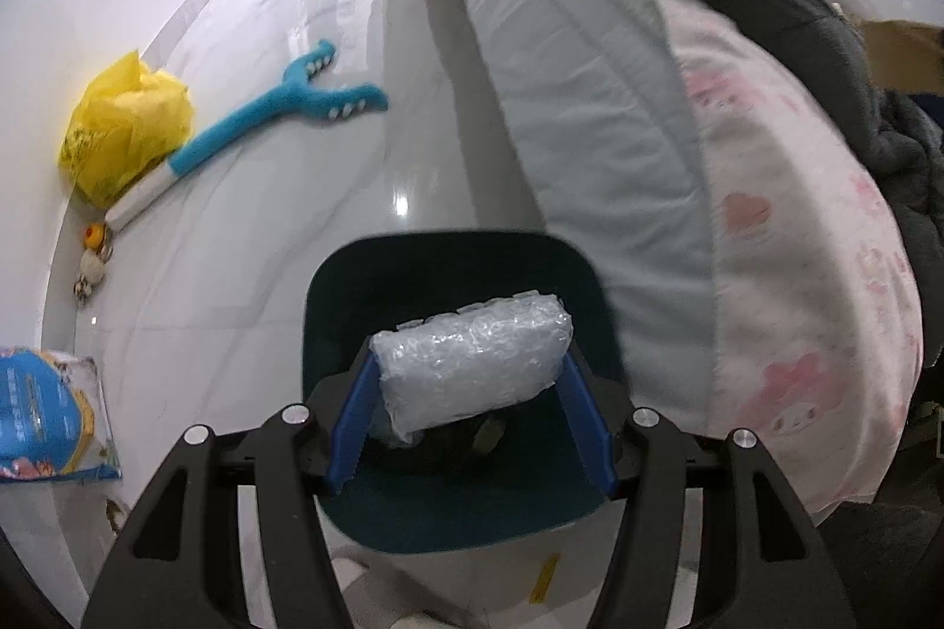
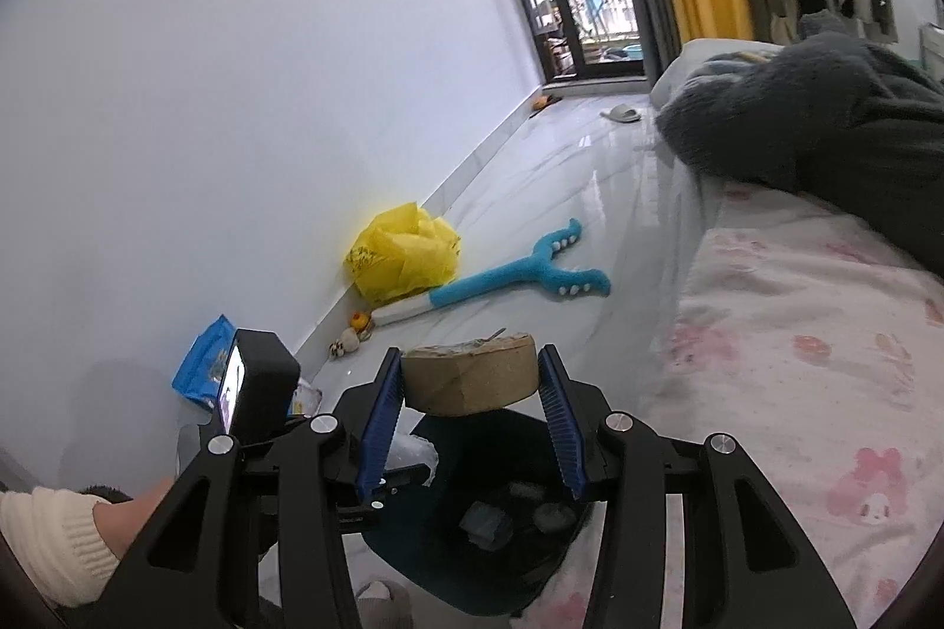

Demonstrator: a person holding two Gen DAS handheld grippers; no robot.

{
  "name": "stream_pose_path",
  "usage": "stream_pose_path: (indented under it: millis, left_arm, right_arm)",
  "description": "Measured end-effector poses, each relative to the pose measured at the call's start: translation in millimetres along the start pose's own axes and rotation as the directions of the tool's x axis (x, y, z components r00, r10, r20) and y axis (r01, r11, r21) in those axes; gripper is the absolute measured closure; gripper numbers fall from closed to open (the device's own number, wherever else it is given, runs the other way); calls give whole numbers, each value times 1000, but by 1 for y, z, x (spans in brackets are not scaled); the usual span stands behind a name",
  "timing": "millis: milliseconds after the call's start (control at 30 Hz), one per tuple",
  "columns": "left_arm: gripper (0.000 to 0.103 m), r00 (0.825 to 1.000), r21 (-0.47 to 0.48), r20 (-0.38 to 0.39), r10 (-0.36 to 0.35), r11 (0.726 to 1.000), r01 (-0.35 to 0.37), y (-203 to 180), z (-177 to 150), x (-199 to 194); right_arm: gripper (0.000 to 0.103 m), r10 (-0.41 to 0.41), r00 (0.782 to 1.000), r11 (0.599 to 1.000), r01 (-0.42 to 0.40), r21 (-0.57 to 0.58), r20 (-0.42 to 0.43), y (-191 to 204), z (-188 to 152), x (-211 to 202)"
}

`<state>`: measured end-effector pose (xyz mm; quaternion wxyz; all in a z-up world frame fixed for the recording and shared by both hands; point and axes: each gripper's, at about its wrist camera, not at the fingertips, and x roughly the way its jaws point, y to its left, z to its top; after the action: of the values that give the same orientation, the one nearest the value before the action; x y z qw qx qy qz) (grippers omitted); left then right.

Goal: Collect trash
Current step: 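Carry both items over the teal bin and open the left gripper to drop the bubble wrap, then open the right gripper over the bin to drop the tape core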

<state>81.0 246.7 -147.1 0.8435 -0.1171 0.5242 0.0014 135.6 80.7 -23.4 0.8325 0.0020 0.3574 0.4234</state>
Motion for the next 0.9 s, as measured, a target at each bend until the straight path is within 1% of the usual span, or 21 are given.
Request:
stream_pose_path:
  millis: [100, 167, 233, 267, 333, 600, 700, 900]
  left_arm:
    - [39, 999, -26, -33, 0, 1000, -1, 10, -4, 4]
    - [34, 998, -40, -55, -11, 999, 9, 16, -6, 5]
    - [29, 999, -43, -50, 5, 999, -7, 20, -8, 3]
    - [28, 999, -40, -47, 6, 999, -8, 21, -7, 2]
    - [26, 999, -40, -32, 5, 999, -7, 24, -8, -4]
    - [26, 999, -73, 35, 0, 997, 3, 44, -5, -23]
    - [26, 998, -82, 66, 11, 997, -5, 50, -4, -32]
    - [26, 991, -92, 131, 2, 996, 10, 60, -1, -49]
  right_arm:
    - [56, 0, 1000, 1000, 0, -7, -22, 4, -1, 10]
    - [56, -1, 999, 1000, 0, -9, -39, 6, -2, 18]
    - [56, -2, 999, 1000, 1, -12, -55, 8, -3, 26]
    - [56, -2, 998, 1000, 1, -13, -61, 9, -4, 29]
    - [56, -4, 997, 1000, 2, -17, -77, 11, -6, 38]
    - [56, -22, 987, 999, 17, -32, -159, 20, -19, 76]
    - [56, -33, 980, 999, 26, -34, -199, 21, -27, 92]
    - [56, -46, 961, 999, 38, -33, -274, 20, -44, 120]
